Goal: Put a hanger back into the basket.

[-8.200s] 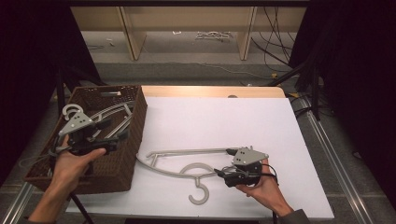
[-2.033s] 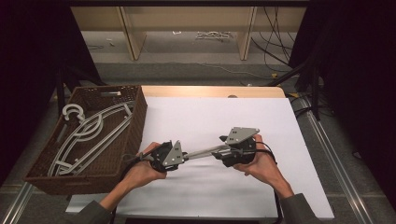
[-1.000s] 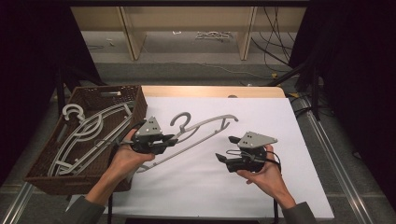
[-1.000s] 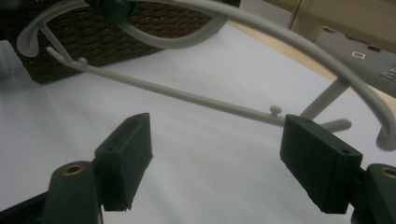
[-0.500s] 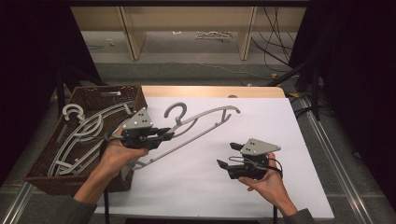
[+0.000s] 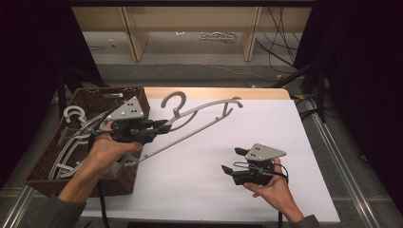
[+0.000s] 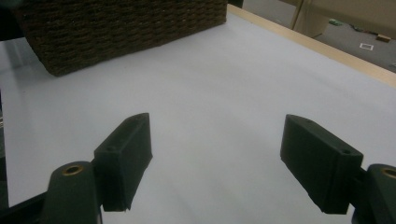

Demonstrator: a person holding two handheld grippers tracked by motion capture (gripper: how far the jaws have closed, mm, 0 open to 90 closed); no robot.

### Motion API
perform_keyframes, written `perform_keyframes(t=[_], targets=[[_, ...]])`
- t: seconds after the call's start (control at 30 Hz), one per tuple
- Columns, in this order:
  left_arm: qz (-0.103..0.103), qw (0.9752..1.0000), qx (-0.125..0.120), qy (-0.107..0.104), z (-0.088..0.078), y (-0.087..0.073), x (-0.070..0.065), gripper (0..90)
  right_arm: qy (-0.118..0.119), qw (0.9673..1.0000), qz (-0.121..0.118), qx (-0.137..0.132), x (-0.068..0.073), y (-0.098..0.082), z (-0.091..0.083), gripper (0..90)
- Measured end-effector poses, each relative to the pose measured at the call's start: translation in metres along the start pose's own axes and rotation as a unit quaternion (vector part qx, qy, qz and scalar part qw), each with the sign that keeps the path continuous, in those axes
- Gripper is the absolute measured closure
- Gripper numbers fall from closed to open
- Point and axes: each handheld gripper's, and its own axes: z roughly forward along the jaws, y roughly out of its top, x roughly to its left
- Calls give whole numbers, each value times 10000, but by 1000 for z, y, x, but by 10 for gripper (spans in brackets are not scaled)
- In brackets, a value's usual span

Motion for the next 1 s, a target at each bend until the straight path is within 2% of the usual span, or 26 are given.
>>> perform_keyframes(t=[0.1,0.27,0.33,0.4,0.47,0.57,0.6,0.63,0.7,0.73,0.8,0.93,0.97,1.0], targets=[[13,10000,81,46,-8,1,4,790,3,10000,7,12,1,-1,0,259],[82,9988,277,392,-26,-1,18,790,30,10000,2,55,1,-2,-1,259],[-12,9982,292,520,-34,-5,25,790,20,10000,-13,65,1,-3,0,259],[-18,9974,314,648,-43,-9,32,790,19,10000,-28,60,1,-3,0,259],[-98,9961,305,816,-51,-14,39,790,-6,10000,-13,17,2,-3,1,258],[-112,9938,374,1040,-61,-22,50,790,0,10000,-17,33,2,-4,0,259],[-73,9923,499,1128,-66,-25,56,791,-9,10000,-13,20,2,-4,1,259],[-172,9912,472,1228,-69,-28,59,790,-11,10000,-16,19,2,-4,0,259],[-231,9888,492,1387,-75,-35,67,790,1,10000,3,52,2,-4,-1,259],[-189,9872,555,1480,-79,-38,71,790,-1,10000,7,41,3,-4,-2,259],[-288,9873,437,1503,-83,-44,77,790,-12,10000,-17,41,3,-4,-2,259],[-473,9846,379,1639,-94,-53,86,790,-3,10000,-22,70,3,-6,-2,249],[-376,9850,353,1649,-96,-55,90,790,-12,10000,-26,47,4,-7,-1,246],[-414,9837,386,1705,-99,-57,91,791,17,9999,-17,113,4,-7,-2,246]])
